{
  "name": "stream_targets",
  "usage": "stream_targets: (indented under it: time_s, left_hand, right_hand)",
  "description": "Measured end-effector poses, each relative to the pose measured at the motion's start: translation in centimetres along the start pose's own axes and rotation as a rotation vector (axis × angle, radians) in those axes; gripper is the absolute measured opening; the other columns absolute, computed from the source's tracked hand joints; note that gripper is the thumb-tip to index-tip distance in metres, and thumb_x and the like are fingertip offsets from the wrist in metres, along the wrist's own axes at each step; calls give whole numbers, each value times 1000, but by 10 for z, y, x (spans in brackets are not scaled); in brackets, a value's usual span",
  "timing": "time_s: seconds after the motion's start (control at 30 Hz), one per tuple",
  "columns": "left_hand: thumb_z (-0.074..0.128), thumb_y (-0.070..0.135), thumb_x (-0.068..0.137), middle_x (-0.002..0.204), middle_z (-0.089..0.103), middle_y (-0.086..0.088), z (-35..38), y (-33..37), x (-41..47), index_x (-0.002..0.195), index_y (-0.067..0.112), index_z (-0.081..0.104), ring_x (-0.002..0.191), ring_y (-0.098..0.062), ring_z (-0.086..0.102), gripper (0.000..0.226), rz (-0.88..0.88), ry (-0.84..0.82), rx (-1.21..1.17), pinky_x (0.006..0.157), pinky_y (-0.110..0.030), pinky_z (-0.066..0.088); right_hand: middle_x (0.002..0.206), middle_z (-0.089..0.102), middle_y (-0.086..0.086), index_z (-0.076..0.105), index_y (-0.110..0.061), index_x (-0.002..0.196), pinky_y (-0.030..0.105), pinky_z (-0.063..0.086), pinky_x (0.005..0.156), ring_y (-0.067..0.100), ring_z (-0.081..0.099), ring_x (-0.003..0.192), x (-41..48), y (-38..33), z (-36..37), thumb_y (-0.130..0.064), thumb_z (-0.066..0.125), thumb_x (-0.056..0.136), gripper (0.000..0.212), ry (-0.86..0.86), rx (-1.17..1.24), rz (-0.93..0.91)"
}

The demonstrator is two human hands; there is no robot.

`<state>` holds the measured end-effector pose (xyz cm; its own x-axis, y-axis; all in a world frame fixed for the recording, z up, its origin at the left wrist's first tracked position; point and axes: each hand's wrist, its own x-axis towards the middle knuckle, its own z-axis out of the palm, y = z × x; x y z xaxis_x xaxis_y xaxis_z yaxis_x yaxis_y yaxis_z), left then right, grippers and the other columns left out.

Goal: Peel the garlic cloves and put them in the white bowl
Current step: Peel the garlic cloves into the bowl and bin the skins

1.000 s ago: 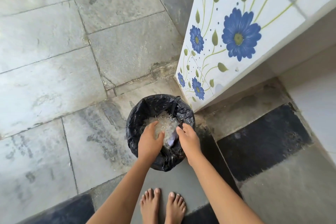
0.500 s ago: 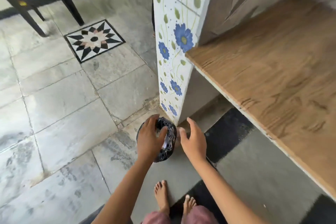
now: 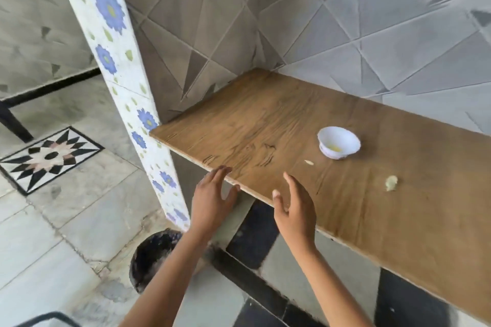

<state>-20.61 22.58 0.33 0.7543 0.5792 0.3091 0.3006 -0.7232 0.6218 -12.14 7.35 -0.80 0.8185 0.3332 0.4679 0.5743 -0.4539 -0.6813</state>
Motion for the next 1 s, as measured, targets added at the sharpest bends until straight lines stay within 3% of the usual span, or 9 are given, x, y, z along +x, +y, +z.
stream_targets:
  time_s: [0.17,0.4,0.5,0.57,0.63,0.73,0.87,1.0]
  left_hand:
    - [63,26,89,129,58,3,57,71,11,119,18,63,114,-21,56,31,74,-80,-72,88,-31,43]
    - [56,3,86,124,63,-4,114,117,60,115,13,67,109,-23,59,33,63,-234,-50,85,-21,37]
    - [54,3,87,127,62,-4,128,121,88,119,12,65,110,-23,59,35,101,-280,17,86,-25,41]
    - [54,4,88,129,61,-2,137,120,103,121,14,64,113,-22,58,36,131,-323,66,86,-25,42]
    - [53,5,88,127,61,-1,145,115,113,117,16,66,112,-22,59,34,167,-368,120,84,-26,43]
    - [50,8,90,119,62,-5,158,105,119,113,20,68,101,-27,61,31,245,-428,232,79,-37,51]
    - [48,19,93,109,63,-4,160,104,124,110,26,67,93,-26,61,26,352,-406,395,65,-28,41]
    - [55,19,87,98,70,3,148,129,138,102,24,70,86,-21,64,22,328,-278,162,62,-24,37]
  right_hand:
    - [115,66,14,62,-2,120,41,50,87,31,64,104,-3,63,-78,-25,56,83,44,124,-133,118]
    - [116,63,24,59,5,120,48,50,87,39,62,106,6,132,-124,-22,56,82,46,15,-401,283]
    - [144,42,20,41,0,139,46,30,110,35,38,134,10,148,-129,-29,48,95,52,-101,-539,387]
    - [151,32,16,33,-4,144,43,18,115,31,25,141,12,155,-127,-38,33,98,58,-131,-626,409]
    - [154,26,14,29,-7,147,42,11,117,29,19,144,13,159,-124,-43,21,97,62,-174,-710,412]
    - [156,20,11,25,-11,149,40,6,117,27,13,145,14,158,-123,-44,21,99,59,-201,-733,426]
    - [159,11,7,17,-15,151,36,-1,117,23,5,147,14,154,-126,-45,23,100,60,-234,-750,428]
    - [160,3,4,10,-18,152,33,-9,113,20,-1,147,14,154,-124,-47,20,100,60,-249,-728,471]
